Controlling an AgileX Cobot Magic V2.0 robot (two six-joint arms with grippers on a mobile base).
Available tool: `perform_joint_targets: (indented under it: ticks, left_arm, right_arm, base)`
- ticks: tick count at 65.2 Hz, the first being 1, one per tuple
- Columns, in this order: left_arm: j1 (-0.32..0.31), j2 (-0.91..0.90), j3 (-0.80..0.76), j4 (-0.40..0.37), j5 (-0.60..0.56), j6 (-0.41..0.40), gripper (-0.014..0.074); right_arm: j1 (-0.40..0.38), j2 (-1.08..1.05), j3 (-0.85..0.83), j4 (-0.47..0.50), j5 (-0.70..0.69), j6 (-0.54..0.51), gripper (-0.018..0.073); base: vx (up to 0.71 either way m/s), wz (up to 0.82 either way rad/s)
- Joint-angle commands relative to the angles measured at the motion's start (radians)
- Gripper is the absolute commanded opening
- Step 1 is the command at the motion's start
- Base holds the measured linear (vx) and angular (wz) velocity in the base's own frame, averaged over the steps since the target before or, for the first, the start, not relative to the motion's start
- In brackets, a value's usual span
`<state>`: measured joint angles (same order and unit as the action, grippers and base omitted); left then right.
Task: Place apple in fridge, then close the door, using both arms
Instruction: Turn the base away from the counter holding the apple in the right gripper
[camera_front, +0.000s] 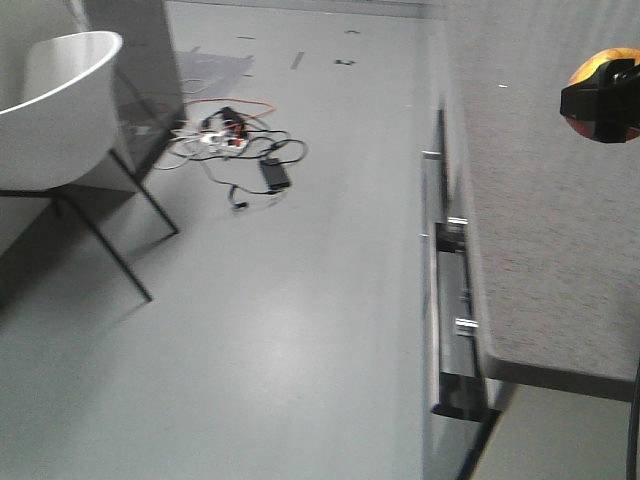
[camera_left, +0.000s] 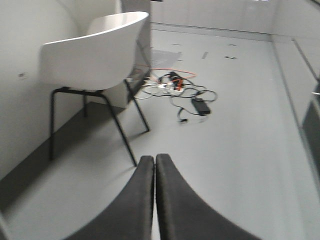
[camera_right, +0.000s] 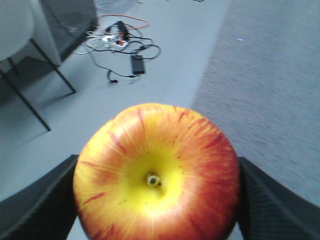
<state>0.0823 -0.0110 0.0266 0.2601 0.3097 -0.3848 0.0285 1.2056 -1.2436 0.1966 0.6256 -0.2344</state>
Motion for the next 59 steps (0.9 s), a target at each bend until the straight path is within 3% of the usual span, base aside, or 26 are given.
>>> perform_joint_targets:
  ticks: [1,59]
  left_arm:
    - [-0.006,-0.016,0.015,0.003,-0.063,-0.005,-0.0008]
    - [-0.006,-0.016,0.015,0.003,-0.063,-0.005,-0.0008]
  right_arm:
    - [-0.006,-0.027,-0.033,0.003,-0.076,-0.001,0.0168]
    - [-0.006,-0.027,-0.033,0.003,-0.067,-0.001,0.0168]
  base:
    - [-0.04,0.57]
    - [-0.05,0.53]
